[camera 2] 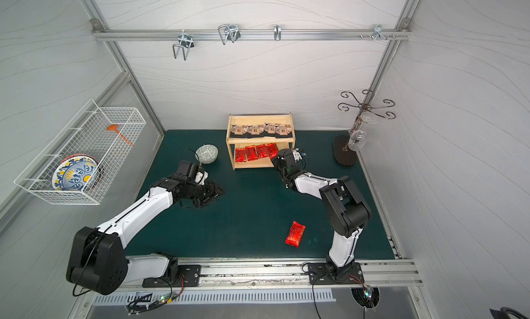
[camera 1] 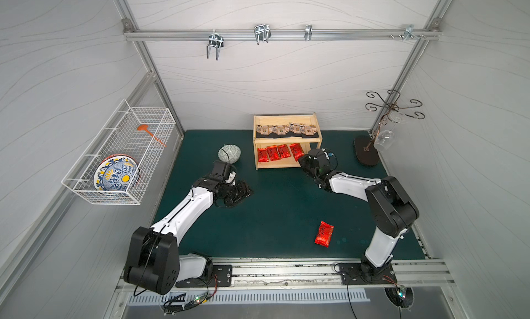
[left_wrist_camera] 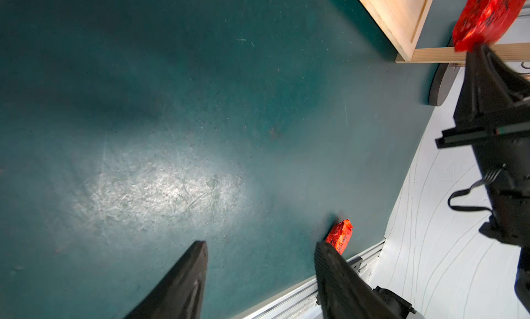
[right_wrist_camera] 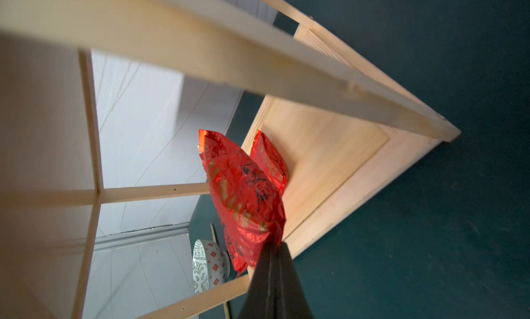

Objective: Place the tea bags on the shelf by color
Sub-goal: Pick up the tea bag from the center of the board, then place the tea bag on the shelf.

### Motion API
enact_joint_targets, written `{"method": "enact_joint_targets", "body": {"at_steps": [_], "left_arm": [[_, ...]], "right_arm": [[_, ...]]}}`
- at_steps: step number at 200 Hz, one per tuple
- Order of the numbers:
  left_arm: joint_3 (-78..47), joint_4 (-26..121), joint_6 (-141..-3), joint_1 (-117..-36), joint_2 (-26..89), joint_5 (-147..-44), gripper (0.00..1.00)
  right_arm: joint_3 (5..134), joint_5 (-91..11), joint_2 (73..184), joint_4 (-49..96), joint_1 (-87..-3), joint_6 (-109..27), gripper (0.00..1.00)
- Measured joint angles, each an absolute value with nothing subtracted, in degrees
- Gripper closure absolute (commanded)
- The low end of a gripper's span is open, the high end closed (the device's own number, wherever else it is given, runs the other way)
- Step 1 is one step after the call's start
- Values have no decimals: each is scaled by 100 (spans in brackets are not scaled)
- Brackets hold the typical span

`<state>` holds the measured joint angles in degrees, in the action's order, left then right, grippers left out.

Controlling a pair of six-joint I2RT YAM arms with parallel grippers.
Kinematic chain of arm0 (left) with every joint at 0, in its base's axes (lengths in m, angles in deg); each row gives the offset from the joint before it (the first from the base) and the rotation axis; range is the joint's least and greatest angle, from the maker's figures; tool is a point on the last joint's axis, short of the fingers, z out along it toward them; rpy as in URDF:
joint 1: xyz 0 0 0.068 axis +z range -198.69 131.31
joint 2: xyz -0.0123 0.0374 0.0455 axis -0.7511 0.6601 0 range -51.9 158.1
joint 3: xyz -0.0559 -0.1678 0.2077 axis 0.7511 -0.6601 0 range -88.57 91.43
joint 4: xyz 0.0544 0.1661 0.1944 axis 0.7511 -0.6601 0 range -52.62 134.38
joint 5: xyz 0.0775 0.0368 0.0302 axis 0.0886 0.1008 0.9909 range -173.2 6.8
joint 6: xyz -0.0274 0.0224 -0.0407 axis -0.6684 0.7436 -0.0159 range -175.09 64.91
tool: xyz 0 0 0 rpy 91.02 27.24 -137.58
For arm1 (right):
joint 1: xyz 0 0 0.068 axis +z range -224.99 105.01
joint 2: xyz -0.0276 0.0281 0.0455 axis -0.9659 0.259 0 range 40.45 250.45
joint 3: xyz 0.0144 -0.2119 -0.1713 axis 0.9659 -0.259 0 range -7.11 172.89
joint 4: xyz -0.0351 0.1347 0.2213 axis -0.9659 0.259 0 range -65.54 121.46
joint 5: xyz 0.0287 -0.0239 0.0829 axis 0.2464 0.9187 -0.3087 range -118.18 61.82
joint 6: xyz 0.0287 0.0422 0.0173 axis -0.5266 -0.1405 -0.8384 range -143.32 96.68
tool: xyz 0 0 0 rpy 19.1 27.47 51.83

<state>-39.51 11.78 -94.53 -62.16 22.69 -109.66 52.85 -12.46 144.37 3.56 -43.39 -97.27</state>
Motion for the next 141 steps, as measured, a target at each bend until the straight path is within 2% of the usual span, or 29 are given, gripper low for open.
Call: {"method": "enact_joint_targets", "body": {"at_steps": [141], "left_arm": [[-4082,1170,-9252,-6009,2217,-11088,34]], "right_arm": [[5972,-712,15427,589,-4353,-9859,100]]}}
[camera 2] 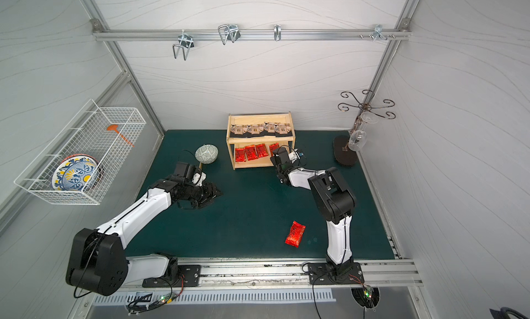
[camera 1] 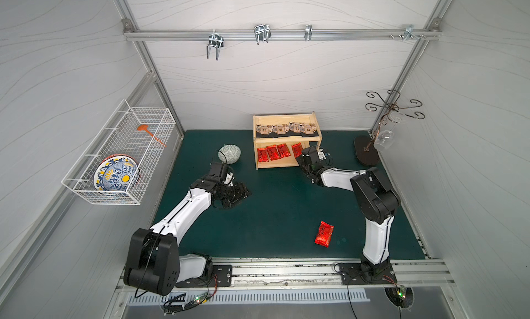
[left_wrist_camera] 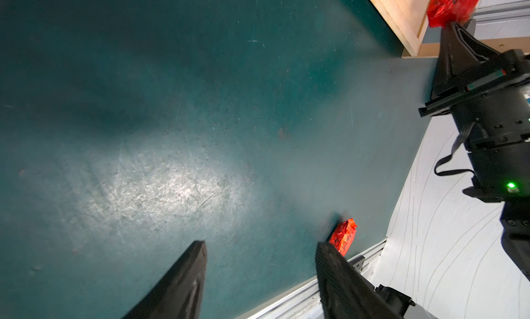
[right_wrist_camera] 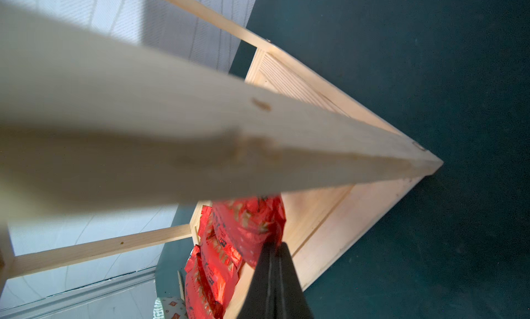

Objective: Place the tea bags on the shelf by color
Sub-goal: Place the tea bag on the shelf.

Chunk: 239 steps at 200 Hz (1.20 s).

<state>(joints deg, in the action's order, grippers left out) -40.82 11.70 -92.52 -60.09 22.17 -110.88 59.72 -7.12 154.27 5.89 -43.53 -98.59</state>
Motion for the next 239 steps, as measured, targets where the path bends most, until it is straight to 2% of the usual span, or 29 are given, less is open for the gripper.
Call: {"method": "enact_joint_targets", "body": {"at_steps": [151,239], "left_arm": [[-4145,1174,-9213,-5983,2217,-11173,34],[-4158,1176,-9213,-5961,2206,-11193,34]], "right_arm": [[6300,-833,15820,653,-4342,-10051,100],[6332,-1438,16109,347,-4366,-10202,96]]}}
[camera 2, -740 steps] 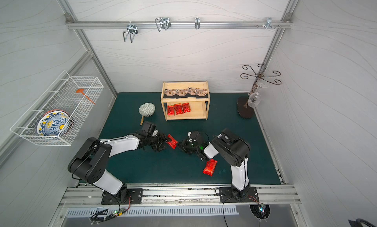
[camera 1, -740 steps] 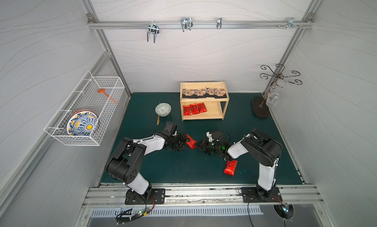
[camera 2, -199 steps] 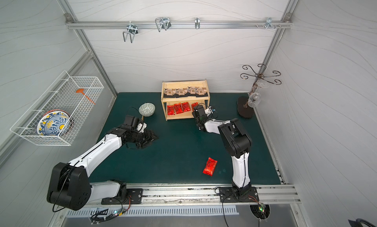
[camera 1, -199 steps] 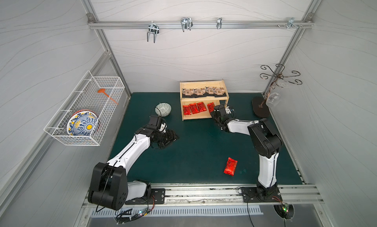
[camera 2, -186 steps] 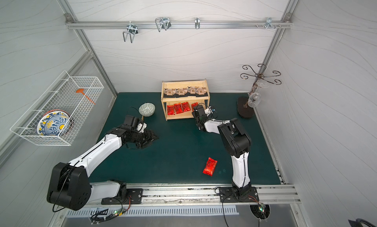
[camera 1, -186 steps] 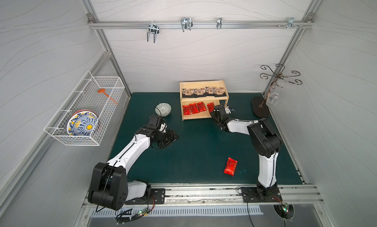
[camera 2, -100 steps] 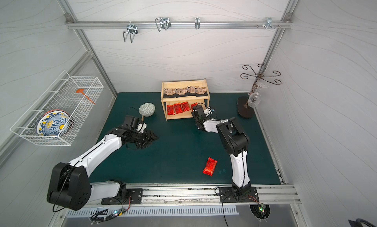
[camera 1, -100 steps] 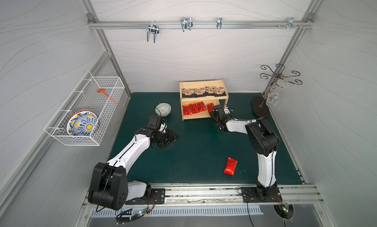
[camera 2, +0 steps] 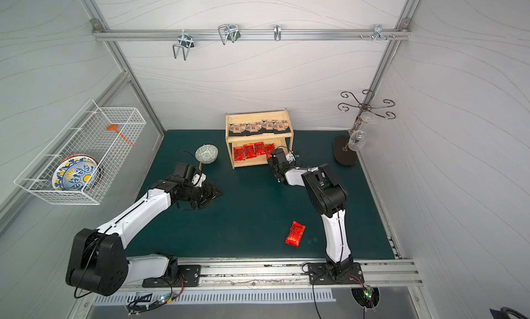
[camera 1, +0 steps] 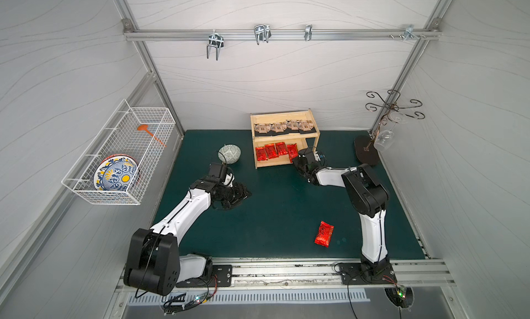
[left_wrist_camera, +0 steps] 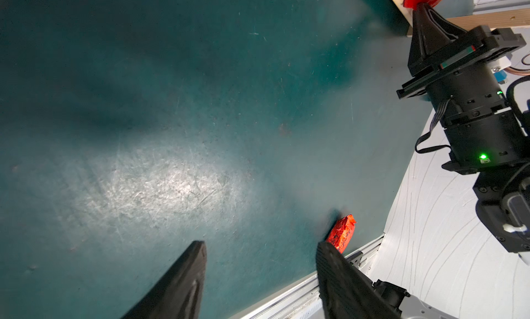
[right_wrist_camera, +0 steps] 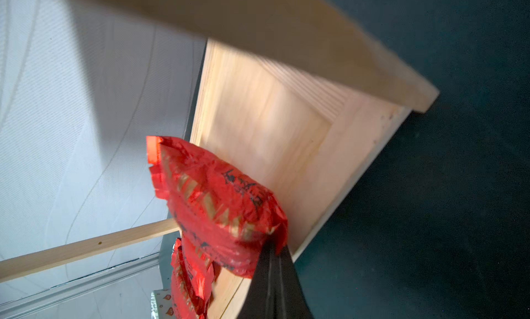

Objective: Place the tea bags on the shelf by color
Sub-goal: Place the tea bag on the shelf.

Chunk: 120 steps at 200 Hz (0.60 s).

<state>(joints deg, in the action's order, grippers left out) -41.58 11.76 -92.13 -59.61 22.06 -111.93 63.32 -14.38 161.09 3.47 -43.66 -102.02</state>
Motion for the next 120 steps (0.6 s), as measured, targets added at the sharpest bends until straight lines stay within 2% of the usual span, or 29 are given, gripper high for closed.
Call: {"method": "enact_joint_targets", "body": {"at_steps": [60,120], "left_arm": [[-4180,1178,-9213,-5961,2206,-11195,33],[-4187,1181,-9213,-5961,2206,-11195,33]], "right_arm": [[6332,-1814,16190,58,-4466,-10333,76],[6332,-1963,16187,-71,-4490,-10283,65]]}}
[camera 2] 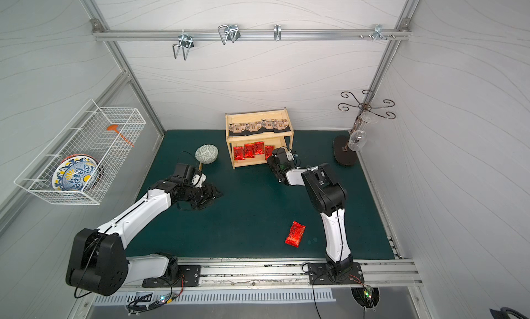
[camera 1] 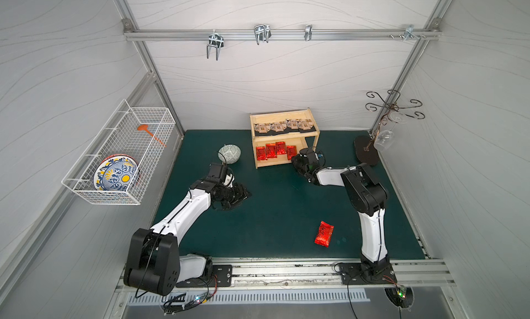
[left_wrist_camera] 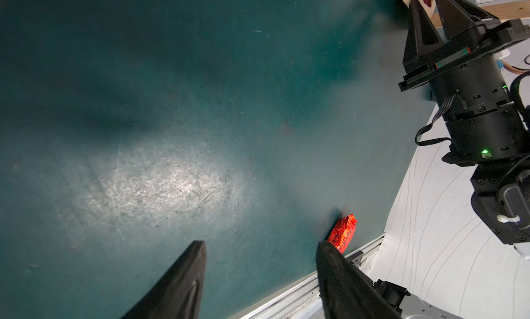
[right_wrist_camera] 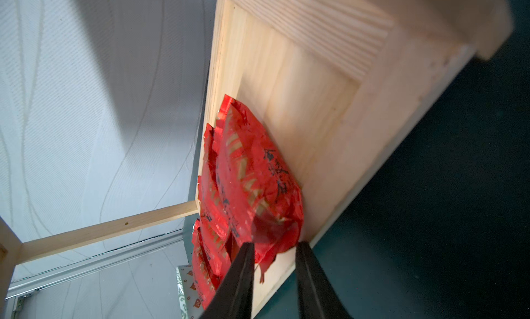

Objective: Place the tea bags on the shelf by color
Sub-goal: Place the tea bag on the shelf.

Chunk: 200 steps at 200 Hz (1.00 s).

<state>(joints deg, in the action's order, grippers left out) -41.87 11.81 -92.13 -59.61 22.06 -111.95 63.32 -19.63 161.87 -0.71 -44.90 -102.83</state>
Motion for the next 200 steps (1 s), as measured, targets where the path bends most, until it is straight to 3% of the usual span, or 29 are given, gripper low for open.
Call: {"method": "enact_joint_targets", "body": {"at_steps": [49,102,162,183,200], "left_arm": [[-4187,1185,-9215,-5961,2153,-11195,33],[-4187,1183,-9215,-5965,2064,-11160,34],[-4268,1067,-9217,-6872,1681,-10596,33],[-4268,1030,-9221,-7193,1703,-10465,31],[-4261,1028,-9226,-7312,1760,-10411,29]], "right_arm": [[5952,-2146,15825,-49,-4490,-9905,57],[5045,-2000,14358,548,-4224,-9107,57],[4398,-859,11189,4174,-2606,-7891,58],[4221,-653,10601,5743,-2372,-7911,54],[4070,-636,10402,6805,-2222,-8001,44]]}}
